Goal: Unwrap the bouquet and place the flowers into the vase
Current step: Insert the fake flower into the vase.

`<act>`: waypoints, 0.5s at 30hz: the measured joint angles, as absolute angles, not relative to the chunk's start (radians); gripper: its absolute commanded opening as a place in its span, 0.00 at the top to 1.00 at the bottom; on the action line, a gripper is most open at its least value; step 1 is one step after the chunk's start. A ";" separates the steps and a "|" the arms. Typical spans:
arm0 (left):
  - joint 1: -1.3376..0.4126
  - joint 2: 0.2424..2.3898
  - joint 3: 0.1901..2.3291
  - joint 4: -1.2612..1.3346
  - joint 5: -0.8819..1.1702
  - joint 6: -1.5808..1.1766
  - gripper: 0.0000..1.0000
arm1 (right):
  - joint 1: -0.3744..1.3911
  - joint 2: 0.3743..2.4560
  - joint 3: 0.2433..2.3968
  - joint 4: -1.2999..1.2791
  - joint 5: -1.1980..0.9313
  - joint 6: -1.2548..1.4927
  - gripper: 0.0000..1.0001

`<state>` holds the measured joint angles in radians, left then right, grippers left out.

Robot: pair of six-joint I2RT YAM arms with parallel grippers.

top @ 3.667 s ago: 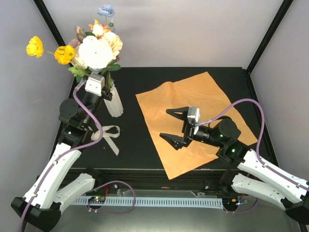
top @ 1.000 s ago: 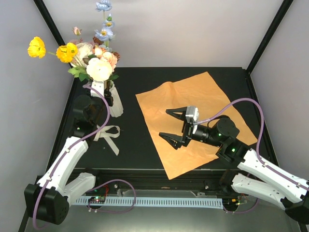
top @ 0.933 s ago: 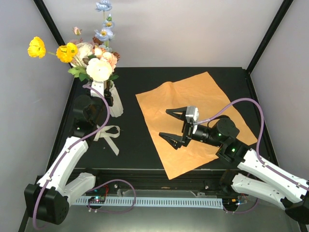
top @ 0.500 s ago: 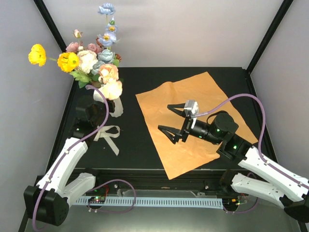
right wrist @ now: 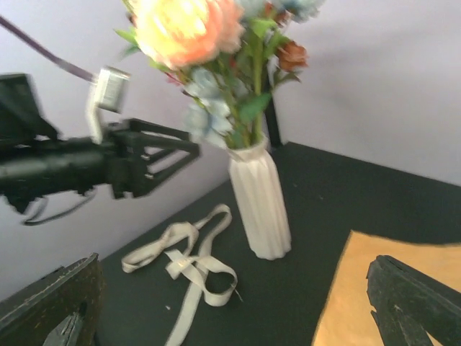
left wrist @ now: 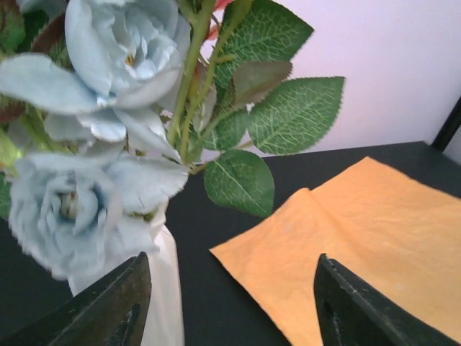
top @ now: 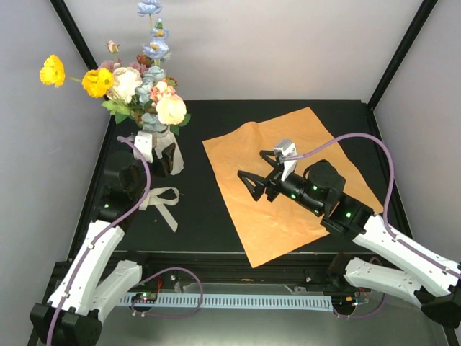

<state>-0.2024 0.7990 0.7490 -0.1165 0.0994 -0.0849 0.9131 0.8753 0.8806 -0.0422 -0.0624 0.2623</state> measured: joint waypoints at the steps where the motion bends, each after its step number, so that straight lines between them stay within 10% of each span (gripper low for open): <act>1: -0.202 0.786 0.749 -0.134 0.107 -0.090 0.29 | 0.913 0.886 0.891 -0.065 -0.042 0.270 0.00; 15: -0.210 0.569 0.651 -0.255 0.275 -0.212 0.01 | 0.868 1.127 0.987 -0.405 0.148 0.346 0.00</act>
<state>-0.2104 0.5690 0.6514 -0.2550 0.2752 -0.2119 0.8680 1.1267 0.9871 -0.4046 0.1482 0.3462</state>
